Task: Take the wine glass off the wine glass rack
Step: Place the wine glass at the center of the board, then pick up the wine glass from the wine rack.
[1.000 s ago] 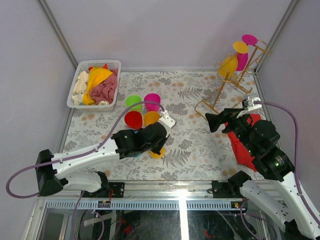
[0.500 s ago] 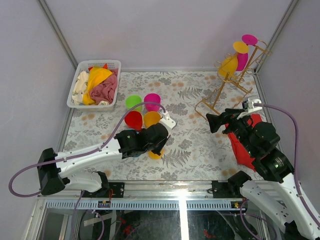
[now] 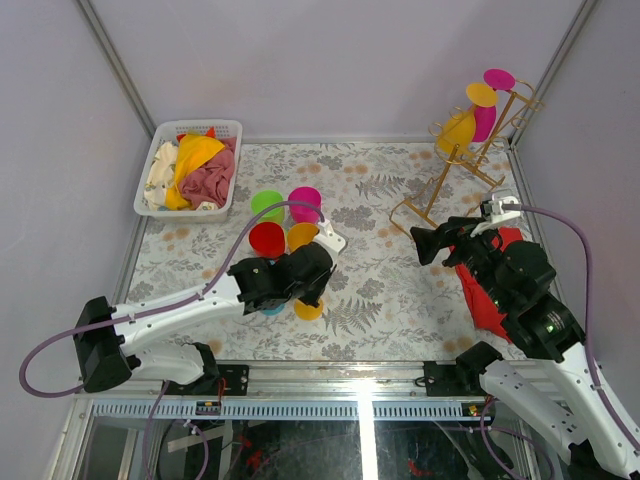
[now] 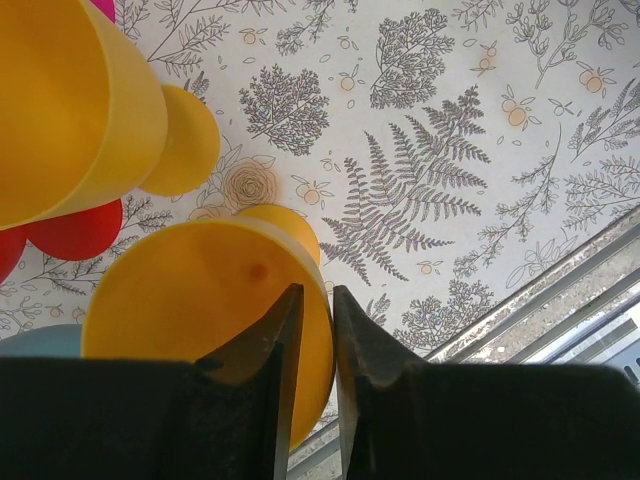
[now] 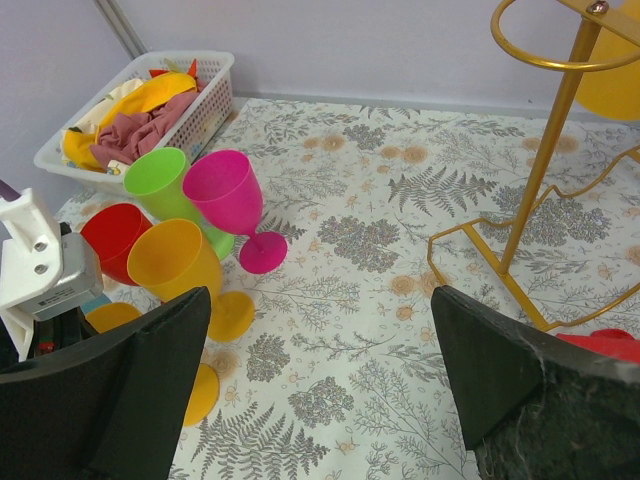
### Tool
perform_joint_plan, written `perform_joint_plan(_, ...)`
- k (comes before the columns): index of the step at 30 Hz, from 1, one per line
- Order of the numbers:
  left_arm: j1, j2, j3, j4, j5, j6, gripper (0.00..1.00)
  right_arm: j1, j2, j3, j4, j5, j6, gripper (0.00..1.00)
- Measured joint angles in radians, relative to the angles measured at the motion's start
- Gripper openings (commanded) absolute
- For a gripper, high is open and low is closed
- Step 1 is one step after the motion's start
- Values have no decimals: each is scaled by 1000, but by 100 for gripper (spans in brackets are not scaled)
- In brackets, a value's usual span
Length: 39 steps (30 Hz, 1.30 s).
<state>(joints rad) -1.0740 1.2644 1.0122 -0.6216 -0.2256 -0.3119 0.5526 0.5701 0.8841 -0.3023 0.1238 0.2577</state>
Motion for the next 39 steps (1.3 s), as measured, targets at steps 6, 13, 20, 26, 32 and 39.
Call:
perform_joint_plan(6, 2, -3, 2, -2, -3, -6, 35, 0, 1, -1, 0, 1, -5, 99)
perform_joint_plan(13, 2, -48, 50, -23, -1, -4, 58, 0, 1, -1, -2, 16, -11, 99)
perform_joint_plan(20, 24, -195, 95, -7, 18, -5, 74, 0, 54, 137, -88, -66, 4, 100)
perform_joint_plan(26, 139, -285, 115, 9, 88, -11, 83, 0, 128, 327, -151, -77, -50, 99)
perform_joint_plan(32, 194, -319, 139, 8, 106, -58, 98, 0, 321, 508, -230, 94, -129, 99)
perform_joint_plan(39, 194, -441, 115, 23, 92, -129, 100, -12, 534, 684, -268, 272, -203, 99)
